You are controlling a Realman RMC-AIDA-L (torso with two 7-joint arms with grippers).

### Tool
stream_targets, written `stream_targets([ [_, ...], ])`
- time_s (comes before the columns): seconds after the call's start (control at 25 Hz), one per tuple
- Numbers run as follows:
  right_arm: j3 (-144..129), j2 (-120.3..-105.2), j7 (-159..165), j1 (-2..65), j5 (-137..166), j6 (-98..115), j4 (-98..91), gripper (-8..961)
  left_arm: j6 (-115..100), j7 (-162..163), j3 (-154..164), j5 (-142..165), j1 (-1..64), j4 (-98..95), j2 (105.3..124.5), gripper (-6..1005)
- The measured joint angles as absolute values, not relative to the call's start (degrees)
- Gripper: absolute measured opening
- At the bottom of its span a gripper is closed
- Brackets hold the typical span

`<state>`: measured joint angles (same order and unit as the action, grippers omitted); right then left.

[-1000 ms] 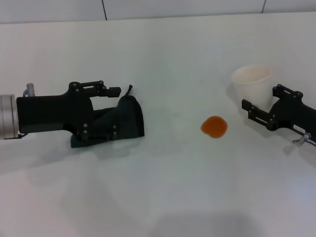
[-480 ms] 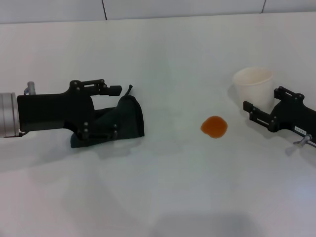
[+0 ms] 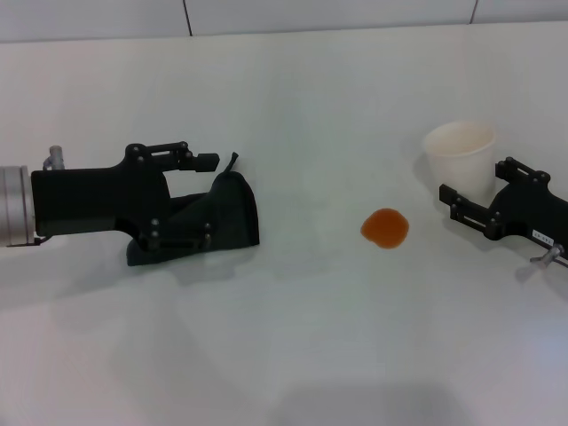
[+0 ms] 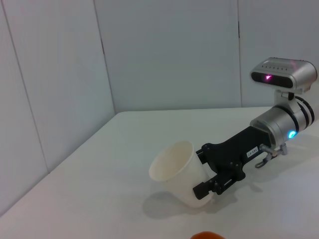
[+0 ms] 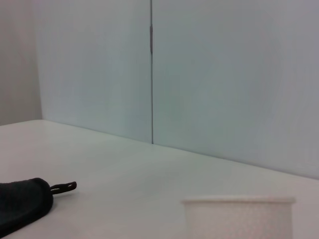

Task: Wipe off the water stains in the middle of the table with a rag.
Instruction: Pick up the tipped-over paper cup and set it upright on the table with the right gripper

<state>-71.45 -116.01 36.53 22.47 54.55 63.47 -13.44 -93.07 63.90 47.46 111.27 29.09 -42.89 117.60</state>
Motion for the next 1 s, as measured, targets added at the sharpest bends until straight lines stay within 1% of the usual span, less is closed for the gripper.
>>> stream_targets([
  [0.56,-71.5,-116.02,36.94,21.63,54.59,63.3,-13.01,745,-93.07,64.02,47.46,111.28,29.09,-42.89,117.6,678],
  [0.8,-71.47,-116.02,36.93,21.39,54.37,63.35,-12.7,875,-93.07,64.25,47.46,111.36,29.16,-42.92,117.6,676],
  [1.0,-71.49,-115.85,36.93,20.64,54.12,64.09,-13.21,868,-93.07,64.56,47.46,111.38,28.94,-43.2,117.6,674],
])
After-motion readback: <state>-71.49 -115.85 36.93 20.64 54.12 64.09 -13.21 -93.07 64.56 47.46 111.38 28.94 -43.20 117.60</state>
